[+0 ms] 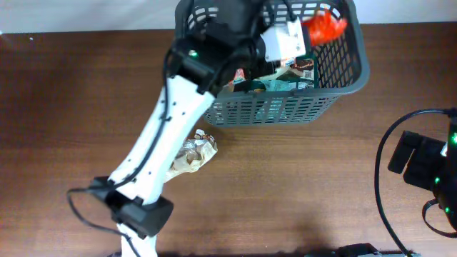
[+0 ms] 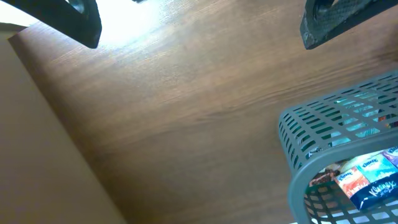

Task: Pack container
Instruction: 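Carry the snack bar into the basket and open the left gripper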

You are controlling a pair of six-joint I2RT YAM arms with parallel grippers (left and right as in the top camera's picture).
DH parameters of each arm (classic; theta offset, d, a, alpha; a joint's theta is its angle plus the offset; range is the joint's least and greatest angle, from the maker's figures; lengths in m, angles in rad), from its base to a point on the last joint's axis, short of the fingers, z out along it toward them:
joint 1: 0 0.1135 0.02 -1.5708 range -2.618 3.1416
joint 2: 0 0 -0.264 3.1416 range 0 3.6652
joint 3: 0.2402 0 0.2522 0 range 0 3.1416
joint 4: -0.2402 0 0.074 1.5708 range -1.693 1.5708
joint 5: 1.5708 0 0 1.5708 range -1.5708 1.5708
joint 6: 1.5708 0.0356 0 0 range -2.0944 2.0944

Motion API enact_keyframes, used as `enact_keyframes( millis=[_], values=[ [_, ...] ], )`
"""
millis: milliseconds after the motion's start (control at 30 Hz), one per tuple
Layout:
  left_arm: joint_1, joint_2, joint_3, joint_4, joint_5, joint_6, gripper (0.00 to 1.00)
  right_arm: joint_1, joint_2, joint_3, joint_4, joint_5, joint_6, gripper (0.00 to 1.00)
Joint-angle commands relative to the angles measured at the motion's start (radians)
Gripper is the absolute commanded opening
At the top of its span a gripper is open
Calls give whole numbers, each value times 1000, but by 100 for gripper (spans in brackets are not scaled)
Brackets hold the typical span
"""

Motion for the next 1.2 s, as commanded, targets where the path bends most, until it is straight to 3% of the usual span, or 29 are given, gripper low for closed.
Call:
enact_keyframes(
  millis=[0,300,367,400,467,600,733,767,833,933,1033,1167],
  values=[
    [23,95,22,-33,-64,49,1,-1,-8,2,-6,5,-7,99],
    [61,261,22,-65,-79,49,1,-1,-32,2,-6,-5,-7,99],
    [61,272,22,-66,-77,49,45,-1,-37,2,-6,-6,-7,99],
    [61,272,22,-65,-78,49,59,-1,-37,2,-6,-6,-7,99],
    [61,270,26,-60,-78,48,71,-1,-38,2,-6,-6,-7,99],
    [65,263,103,-57,-129,-36,76,-1,-38,2,-6,-6,-7,99],
    [109,253,299,-54,-157,-240,77,-1,-38,2,-6,-18,-7,99],
    [127,250,354,-55,-157,-294,79,-1,-38,2,-6,-21,-7,99],
    [174,240,462,-55,-157,-413,98,-1,-38,2,-6,-21,-7,99],
    [250,228,579,-74,-164,-569,100,-1,-38,2,-6,-21,-7,99],
    [331,222,639,-157,-200,-645,100,-1,-38,2,-6,-21,-7,99],
    [436,223,645,-404,-269,-758,100,-1,-38,2,-6,-21,-7,99]
  ],
)
